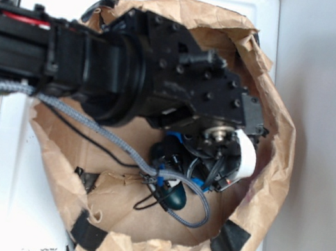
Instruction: Grab the blue bottle.
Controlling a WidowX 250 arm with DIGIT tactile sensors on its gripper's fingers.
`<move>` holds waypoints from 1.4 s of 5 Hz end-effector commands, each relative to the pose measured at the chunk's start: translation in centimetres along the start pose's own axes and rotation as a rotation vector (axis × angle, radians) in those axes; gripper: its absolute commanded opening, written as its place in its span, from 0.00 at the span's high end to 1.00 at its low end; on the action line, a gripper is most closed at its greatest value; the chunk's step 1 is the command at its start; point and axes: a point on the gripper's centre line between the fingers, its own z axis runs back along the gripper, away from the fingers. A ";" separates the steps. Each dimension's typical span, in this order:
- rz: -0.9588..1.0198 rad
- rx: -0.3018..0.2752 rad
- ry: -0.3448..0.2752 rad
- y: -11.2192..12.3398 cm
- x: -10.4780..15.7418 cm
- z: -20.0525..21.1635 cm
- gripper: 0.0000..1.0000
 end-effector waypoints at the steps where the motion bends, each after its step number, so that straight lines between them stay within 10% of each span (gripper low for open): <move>1: 0.045 0.078 -0.028 1.4 -0.3 4.8 0.00; 4: 0.092 0.111 0.000 4.6 -2.1 5.4 0.00; 7: 0.021 0.120 0.057 0.9 -1.0 1.3 0.00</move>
